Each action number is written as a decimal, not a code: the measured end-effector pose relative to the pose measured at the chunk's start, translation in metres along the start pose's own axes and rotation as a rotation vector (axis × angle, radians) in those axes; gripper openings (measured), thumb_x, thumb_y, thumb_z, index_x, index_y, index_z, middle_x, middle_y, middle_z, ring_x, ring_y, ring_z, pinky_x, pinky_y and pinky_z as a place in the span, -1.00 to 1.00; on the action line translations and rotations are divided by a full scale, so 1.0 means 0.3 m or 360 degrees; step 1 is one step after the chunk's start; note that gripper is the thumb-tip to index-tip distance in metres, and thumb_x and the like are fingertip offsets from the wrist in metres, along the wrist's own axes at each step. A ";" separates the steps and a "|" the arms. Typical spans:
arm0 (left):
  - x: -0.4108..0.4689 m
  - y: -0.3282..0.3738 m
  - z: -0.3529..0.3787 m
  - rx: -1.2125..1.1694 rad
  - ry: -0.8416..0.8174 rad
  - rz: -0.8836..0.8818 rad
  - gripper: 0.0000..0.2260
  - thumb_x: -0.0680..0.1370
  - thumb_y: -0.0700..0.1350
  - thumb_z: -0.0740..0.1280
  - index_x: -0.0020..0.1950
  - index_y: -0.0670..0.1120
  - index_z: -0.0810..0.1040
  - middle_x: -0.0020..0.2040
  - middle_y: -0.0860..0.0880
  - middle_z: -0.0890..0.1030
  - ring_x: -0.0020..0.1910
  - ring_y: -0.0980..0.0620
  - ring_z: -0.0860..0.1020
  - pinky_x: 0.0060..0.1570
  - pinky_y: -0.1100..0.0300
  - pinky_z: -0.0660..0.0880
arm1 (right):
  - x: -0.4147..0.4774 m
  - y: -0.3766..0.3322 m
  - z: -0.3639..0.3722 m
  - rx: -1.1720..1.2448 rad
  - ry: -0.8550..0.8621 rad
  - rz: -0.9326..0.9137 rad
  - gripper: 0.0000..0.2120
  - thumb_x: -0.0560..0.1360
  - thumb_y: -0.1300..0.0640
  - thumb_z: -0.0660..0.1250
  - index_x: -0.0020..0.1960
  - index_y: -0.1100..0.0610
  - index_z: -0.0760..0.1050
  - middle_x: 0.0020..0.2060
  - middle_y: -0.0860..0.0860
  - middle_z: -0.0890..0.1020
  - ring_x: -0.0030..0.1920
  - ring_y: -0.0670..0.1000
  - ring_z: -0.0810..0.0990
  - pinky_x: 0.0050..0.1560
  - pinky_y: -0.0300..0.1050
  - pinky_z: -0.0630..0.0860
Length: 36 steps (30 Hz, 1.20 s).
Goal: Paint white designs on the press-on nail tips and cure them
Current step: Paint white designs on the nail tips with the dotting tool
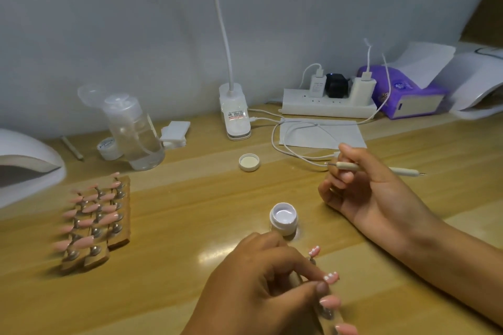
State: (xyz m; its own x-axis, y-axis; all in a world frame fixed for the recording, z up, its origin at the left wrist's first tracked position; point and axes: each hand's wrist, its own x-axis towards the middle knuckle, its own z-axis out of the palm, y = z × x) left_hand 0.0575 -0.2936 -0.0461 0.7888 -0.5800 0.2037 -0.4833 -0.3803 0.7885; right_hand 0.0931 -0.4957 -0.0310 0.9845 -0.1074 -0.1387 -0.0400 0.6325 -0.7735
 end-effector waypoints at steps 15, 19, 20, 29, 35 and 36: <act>-0.006 -0.026 -0.026 0.0284 -0.0068 0.0443 -0.85 0.49 0.25 0.35 0.01 0.28 0.59 -0.34 0.07 0.50 -0.33 0.26 0.42 -0.32 0.45 0.32 | -0.028 0.001 0.021 -0.0228 -0.0001 -0.0088 -0.72 0.34 -0.10 0.40 -0.22 0.09 0.45 -0.55 -0.03 0.26 -0.47 -0.10 0.29 -0.20 -0.21 0.56; -0.006 -0.040 -0.021 0.0420 -0.0071 0.0572 -0.91 0.54 0.17 0.35 -0.01 0.27 0.63 -0.33 0.11 0.47 -0.35 0.25 0.37 -0.31 0.45 0.34 | -0.035 0.003 0.016 -0.0372 -0.0193 -0.0155 -0.85 0.33 -0.03 0.44 -0.17 0.02 0.63 -0.40 -0.02 0.46 -0.37 -0.13 0.44 -0.19 -0.25 0.55; -0.006 -0.044 -0.018 0.0448 -0.0059 0.0608 -0.92 0.53 0.15 0.37 -0.01 0.27 0.64 -0.32 0.12 0.46 -0.35 0.26 0.35 -0.30 0.45 0.35 | -0.036 0.002 0.013 -0.0410 -0.0226 -0.0162 -0.87 0.34 0.01 0.46 -0.14 0.01 0.66 -0.36 -0.03 0.49 -0.33 -0.14 0.47 -0.19 -0.25 0.54; -0.010 -0.041 0.002 0.0533 0.0038 0.0853 -0.91 0.54 0.08 0.36 -0.03 0.20 0.67 -0.26 0.16 0.43 -0.28 0.29 0.36 -0.23 0.46 0.40 | -0.052 0.017 -0.005 -0.0793 -0.0231 -0.0445 -0.80 0.46 0.09 0.26 -0.07 0.00 0.67 -0.35 -0.02 0.55 -0.26 -0.11 0.51 -0.16 -0.29 0.52; -0.028 0.002 -0.008 0.0252 0.0255 0.0718 -0.89 0.53 -0.03 0.37 -0.03 0.18 0.66 -0.16 0.24 0.55 -0.26 0.35 0.44 -0.21 0.50 0.38 | -0.060 0.023 0.010 -0.0847 -0.0196 -0.0627 -0.92 0.49 -0.02 0.35 -0.09 -0.03 0.59 -0.39 -0.03 0.54 -0.30 -0.11 0.50 -0.16 -0.31 0.50; -0.026 0.009 -0.018 -0.0002 0.0257 0.0614 -0.88 0.50 -0.07 0.38 -0.06 0.15 0.66 -0.14 0.22 0.61 -0.25 0.32 0.50 -0.22 0.48 0.40 | -0.061 0.024 0.012 -0.0858 -0.0197 -0.0633 -0.87 0.45 -0.03 0.34 -0.09 0.00 0.59 -0.40 -0.03 0.53 -0.31 -0.12 0.50 -0.17 -0.32 0.50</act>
State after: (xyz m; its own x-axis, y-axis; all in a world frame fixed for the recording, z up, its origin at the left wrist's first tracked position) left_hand 0.0519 -0.2862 -0.0424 0.5994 -0.5594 0.5725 -0.7545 -0.1562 0.6374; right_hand 0.0754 -0.4865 -0.0320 0.9529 -0.1437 0.2672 0.2814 0.0889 -0.9555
